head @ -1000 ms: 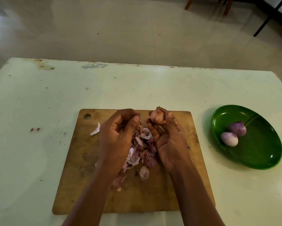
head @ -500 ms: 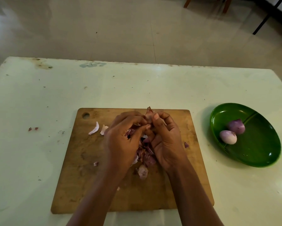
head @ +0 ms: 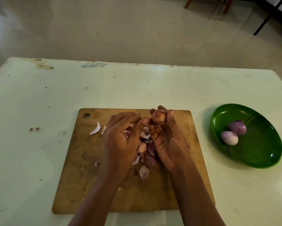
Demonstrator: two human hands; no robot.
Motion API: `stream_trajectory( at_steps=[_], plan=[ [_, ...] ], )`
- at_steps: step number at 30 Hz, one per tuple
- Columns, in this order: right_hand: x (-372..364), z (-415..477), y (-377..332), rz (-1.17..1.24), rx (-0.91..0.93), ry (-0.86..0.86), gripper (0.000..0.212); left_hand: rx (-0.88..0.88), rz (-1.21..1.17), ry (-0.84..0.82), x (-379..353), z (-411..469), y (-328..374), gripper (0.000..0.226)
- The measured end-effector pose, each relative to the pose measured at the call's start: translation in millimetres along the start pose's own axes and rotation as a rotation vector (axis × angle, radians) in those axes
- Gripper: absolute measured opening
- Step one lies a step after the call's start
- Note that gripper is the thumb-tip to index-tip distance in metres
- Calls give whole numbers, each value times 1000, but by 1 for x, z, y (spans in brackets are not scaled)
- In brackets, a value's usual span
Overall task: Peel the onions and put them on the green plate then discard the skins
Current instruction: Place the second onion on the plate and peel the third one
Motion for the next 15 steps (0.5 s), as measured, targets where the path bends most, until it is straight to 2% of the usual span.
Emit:
stream_trajectory(
  at_steps=[3, 7, 12, 15],
  plan=[
    [-4, 0, 1, -88, 7, -81, 43, 96, -99, 4, 0, 1, 2, 26],
    [-11, -5, -1, -143, 7, -161, 37, 81, -125, -107, -5, 2, 4, 29],
    [-12, -8, -4, -176, -58, -95, 48, -17, -129, -160, -10, 0, 10, 23],
    [-11, -10, -6, -217, -44, -51, 40, -52, -108, -117, -8, -1, 13, 21]
  ],
)
Point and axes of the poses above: each hand's wrist, its own z-axis towards the middle knuckle, its own x-axis out of the back of the hand, y = z × x, the point moved 3 cm from there along z, towards the middle knuckle, and after that the axes turned 14 degrees about -z, right-handed, at the moved point
